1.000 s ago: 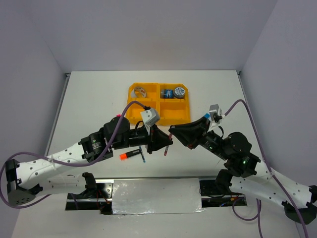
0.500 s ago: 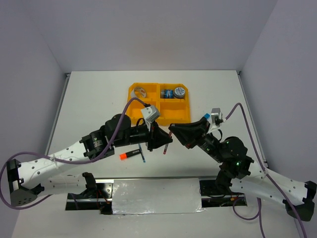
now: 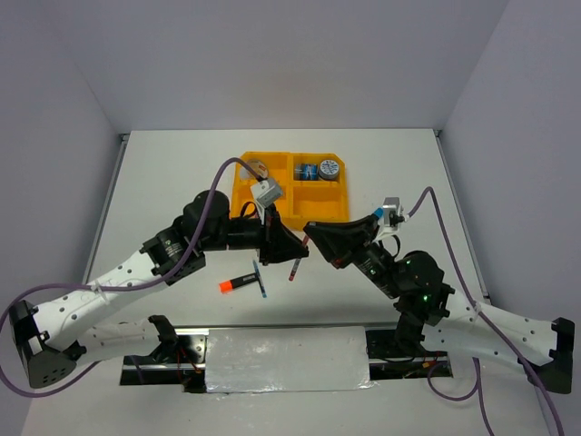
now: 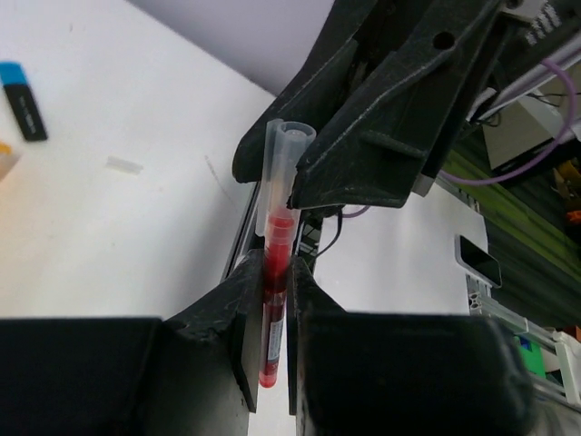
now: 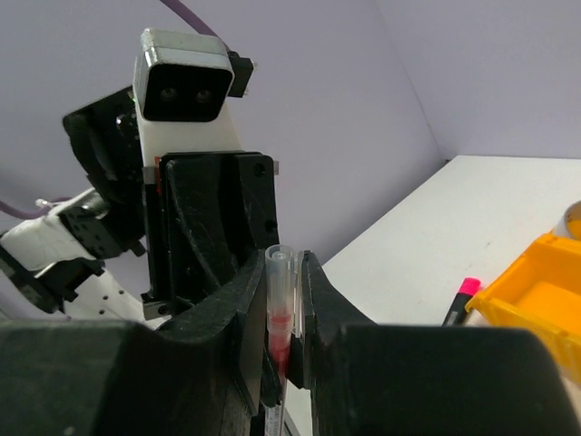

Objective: Sort the stationery into containers
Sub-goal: Close the pen cap on the pen, then place the pen in the storage box.

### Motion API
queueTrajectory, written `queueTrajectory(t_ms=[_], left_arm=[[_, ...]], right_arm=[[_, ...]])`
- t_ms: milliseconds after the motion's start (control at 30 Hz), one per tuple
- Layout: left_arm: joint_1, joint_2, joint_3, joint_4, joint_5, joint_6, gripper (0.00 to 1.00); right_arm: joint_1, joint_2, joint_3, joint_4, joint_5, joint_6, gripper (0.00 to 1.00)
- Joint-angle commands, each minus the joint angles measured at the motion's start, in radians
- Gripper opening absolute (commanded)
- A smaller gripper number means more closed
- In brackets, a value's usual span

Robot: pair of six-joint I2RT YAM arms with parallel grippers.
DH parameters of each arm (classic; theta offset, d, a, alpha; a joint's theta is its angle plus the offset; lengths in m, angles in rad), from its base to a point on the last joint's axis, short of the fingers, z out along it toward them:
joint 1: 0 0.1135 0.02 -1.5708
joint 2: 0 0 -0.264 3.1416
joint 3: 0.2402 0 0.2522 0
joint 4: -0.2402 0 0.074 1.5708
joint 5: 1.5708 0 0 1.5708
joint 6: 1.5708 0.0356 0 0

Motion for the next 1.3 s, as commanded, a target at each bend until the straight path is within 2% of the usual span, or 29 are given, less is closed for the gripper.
queueTrajectory(t_ms=[0,33,100,133,167,367,567,767,1033,1167,1267], left_arm=[[0.027,-0.083,0.032,0.515,-0.063,-0.032,0.00],[0.025,-0.103,0.006,0.532,-0.024,-0.029,0.00],[0.022,-0.116,-0.059,0.535,0.019,-0.020,0.00],[0.016,-0.130,-0.093,0.523,0.032,-0.014,0.00],[0.004,-0.138,-0.105,0.512,0.029,0.003,0.00],[-0.040,-0.158,-0.170,0.448,-0.022,0.043,0.00],[-0.048,-0.136,-0.206,0.443,-0.020,0.033,0.00],[-0.085,-0.114,-0.202,0.410,0.009,0.060,0.00],[-0.116,-0.129,-0.220,0.429,-0.063,0.060,0.00],[-0.116,-0.130,-0.205,0.462,-0.062,0.046,0.00],[-0.119,-0.106,-0.177,0.442,-0.028,0.054,0.00]], right_arm=[[0.061,0.019,-0.016,-0.350,-0.204,-0.013,0.02],[0.061,-0.001,0.003,-0.369,-0.208,-0.013,0.03],[0.061,-0.017,0.053,-0.392,-0.215,-0.013,0.13],[0.061,-0.027,0.070,-0.415,-0.218,-0.015,0.25],[0.061,-0.032,0.084,-0.426,-0.224,-0.018,0.32],[0.061,-0.046,0.138,-0.448,-0.223,-0.027,0.34],[0.061,-0.054,0.150,-0.425,-0.238,-0.032,0.50],[0.061,-0.054,0.197,-0.408,-0.283,-0.082,0.52],[0.061,0.000,0.264,-0.458,-0.249,-0.122,0.50],[0.061,0.023,0.224,-0.428,-0.266,-0.104,0.58],[0.062,0.000,0.201,-0.408,-0.249,-0.102,0.59]])
